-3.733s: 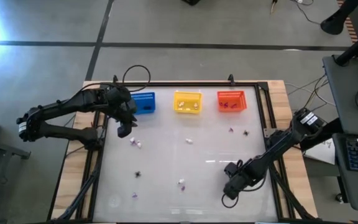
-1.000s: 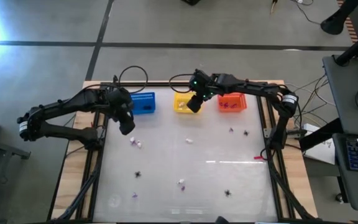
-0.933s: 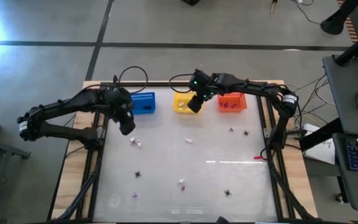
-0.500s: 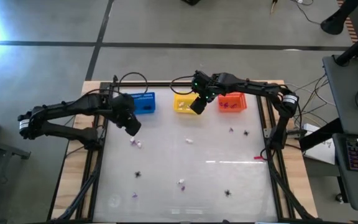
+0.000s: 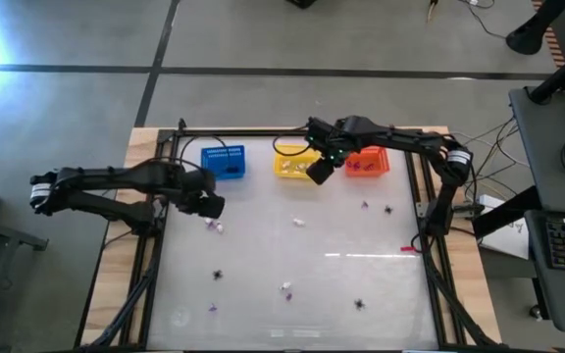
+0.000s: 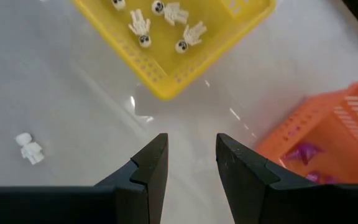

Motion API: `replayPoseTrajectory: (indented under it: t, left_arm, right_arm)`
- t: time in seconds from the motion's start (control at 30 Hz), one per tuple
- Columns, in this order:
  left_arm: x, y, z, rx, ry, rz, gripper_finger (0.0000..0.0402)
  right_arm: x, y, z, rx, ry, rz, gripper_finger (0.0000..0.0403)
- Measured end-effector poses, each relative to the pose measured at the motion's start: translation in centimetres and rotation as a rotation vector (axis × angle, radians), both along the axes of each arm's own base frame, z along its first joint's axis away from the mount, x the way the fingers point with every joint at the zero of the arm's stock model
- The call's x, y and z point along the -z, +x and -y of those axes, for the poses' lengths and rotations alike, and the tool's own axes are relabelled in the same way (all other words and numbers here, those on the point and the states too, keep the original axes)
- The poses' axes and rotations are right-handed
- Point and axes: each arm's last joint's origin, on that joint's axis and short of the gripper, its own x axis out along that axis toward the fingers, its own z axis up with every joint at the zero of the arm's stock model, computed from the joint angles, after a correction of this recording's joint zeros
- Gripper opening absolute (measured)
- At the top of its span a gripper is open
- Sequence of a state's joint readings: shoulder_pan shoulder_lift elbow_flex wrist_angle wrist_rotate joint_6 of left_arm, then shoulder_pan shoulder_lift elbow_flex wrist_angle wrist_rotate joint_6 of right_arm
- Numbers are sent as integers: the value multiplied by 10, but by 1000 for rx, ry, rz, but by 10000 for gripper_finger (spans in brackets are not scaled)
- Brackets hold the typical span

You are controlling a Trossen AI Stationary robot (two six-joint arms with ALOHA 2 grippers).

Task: Sort Halloween decoration
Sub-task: Put the white skeleton toy into the yellow bin

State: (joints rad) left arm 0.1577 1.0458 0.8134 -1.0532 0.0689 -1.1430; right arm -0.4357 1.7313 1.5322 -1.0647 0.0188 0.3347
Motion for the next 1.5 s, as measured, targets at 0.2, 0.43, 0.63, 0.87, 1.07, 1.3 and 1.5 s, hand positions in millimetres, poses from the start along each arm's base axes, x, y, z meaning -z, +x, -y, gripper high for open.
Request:
replayPoseTrajectory:
  t: [0.2,0.43,0.63,0.87,1.07,1.3,1.5]
  left_arm:
    - [29,3,0,-56,-12,52,134]
    - [41,10,5,-72,-81,140,134]
    - [49,12,15,-88,-78,95,134]
    - [62,20,22,-57,-79,8,134]
    - [76,33,21,-44,-51,-16,134]
    - [91,41,20,-41,-51,-71,124]
    - [95,40,20,-47,-52,-108,113]
  right_arm:
    - [-6,-1,-9,2,4,7,128]
    - [-16,-3,-24,7,11,14,128]
    - [-23,-3,-39,11,19,24,128]
    - [-24,1,-56,-32,20,29,128]
    - [-24,4,-65,-60,20,29,128]
    - [-24,4,-66,-57,22,29,128]
    - [-24,5,-69,-66,22,28,128]
